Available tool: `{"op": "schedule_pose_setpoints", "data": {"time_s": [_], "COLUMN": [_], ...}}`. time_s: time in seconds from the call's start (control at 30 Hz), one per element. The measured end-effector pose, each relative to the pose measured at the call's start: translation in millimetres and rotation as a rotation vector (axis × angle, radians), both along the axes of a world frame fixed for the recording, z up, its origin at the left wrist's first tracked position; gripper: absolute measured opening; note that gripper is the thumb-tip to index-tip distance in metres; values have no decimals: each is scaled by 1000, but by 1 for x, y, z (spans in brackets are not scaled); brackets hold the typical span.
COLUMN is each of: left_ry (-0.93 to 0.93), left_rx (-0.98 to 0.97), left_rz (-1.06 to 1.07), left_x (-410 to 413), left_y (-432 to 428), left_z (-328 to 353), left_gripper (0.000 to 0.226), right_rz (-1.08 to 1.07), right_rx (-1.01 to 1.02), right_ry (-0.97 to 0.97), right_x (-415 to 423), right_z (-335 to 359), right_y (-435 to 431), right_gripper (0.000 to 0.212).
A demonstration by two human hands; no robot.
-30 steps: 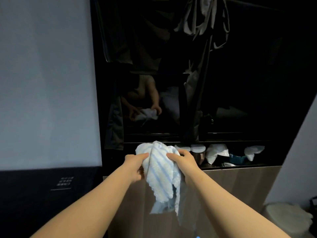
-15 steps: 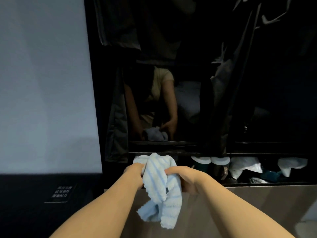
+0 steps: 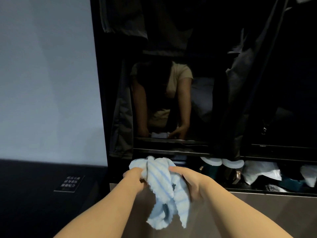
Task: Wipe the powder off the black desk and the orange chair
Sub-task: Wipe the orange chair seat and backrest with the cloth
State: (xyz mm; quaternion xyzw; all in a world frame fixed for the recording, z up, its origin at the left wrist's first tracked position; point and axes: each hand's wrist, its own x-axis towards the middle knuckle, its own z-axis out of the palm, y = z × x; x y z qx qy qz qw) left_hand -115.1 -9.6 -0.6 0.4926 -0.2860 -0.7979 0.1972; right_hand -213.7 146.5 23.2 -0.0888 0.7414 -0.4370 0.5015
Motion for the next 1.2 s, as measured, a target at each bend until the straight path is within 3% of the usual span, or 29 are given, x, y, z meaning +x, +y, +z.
{"op": "schedule_pose_setpoints", "data": {"time_s": [0.13, 0.23, 0.37, 0.47, 0.57, 0.7, 0.87, 0.97, 1.2], "left_ry": [68, 80, 73, -45, -145, -118, -36, -29, -128], "left_rx": [14, -20, -91, -242, -328, -336, -298, -291, -362], "left_rz": [107, 23, -74, -158, -175, -99, -84, -89, -225], "left_x": [3, 2, 5, 5, -1, -8, -14, -18, -25], "left_y": [-2, 6, 11, 7, 4, 0, 1, 1, 0], "left_z": [-3, -4, 0, -4, -6, -11, -14, -16, -26], "left_gripper": [52, 47, 46, 38, 15, 22, 23, 24, 27], "right_rz": [21, 36, -201, -402, -478, -711, -750, -781, -584], "right_rx": [-135, -23, 23, -78, -177, -322, -386, -443, -375], "right_ry": [-37, 74, 258, 173, 27, 0, 39, 27, 103], "right_x": [-2, -2, -10, -18, -30, -36, -41, -42, -38], "right_z": [-6, -12, -16, -15, -26, -30, -35, -36, -28], "right_y": [0, -6, -11, -18, -28, -34, -39, -42, -40], "right_gripper": [63, 71, 40, 14, 26, 49, 16, 22, 12]}}
